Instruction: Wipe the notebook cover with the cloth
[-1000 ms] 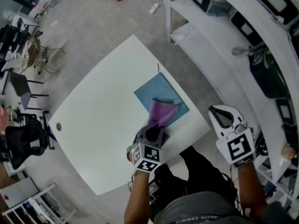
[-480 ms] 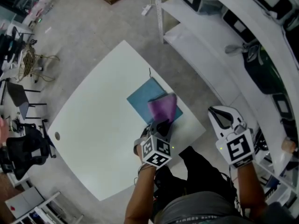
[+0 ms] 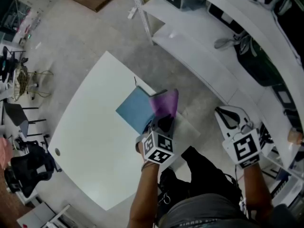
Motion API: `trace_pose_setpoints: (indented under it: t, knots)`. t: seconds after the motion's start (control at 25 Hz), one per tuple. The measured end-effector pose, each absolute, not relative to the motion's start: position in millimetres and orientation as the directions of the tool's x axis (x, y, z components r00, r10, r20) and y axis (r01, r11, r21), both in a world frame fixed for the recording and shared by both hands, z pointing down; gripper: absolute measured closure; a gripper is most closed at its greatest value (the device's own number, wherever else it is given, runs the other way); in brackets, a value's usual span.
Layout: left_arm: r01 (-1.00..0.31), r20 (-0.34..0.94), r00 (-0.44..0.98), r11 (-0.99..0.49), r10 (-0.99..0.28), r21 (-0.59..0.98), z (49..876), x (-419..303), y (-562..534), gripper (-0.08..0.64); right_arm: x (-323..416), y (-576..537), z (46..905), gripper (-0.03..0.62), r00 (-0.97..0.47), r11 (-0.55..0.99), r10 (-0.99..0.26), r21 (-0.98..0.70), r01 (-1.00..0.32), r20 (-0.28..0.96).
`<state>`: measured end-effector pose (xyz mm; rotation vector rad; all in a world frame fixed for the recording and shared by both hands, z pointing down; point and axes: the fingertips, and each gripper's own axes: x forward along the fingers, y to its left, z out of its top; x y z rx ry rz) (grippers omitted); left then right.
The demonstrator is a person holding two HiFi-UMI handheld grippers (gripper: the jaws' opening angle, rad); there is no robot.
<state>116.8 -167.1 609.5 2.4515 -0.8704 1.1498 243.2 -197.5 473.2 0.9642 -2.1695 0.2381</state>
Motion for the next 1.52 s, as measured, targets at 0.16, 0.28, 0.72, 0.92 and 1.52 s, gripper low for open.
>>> trace_pose_setpoints:
  t: [0.16,0.28,0.72,0.92,1.52]
  knots:
    - [-0.678,0.782,0.450,-0.735,-0.430,-0.014,608,79,-151,0.517,219,-200,474,0.560,-0.475,0.733,-0.546,0.119,-0.670,0.690]
    - [-0.736,0.798,0.392,-0.676,-0.458,-0.026,610,32,-130,0.517,189,-199,474,0.560,-0.507,0.768,-0.520,0.115,-0.630,0.687]
    - [-0.801,0.796,0.334,-0.597,-0.504,-0.041,608,-30,-120,0.517,116,-188,478,0.560,-0.564,0.837,-0.451,0.108,-0.537,0.692]
    - [-0.711,0.803,0.382,-0.700,-0.457,-0.060,609,11,-142,0.517,137,-198,477,0.560,-0.525,0.801,-0.482,0.111,-0.588,0.701]
    - [-0.666,0.796,0.414,-0.743,-0.442,-0.067,616,68,-189,0.517,224,-214,484,0.560,-0.438,0.713,-0.544,0.119,-0.691,0.716]
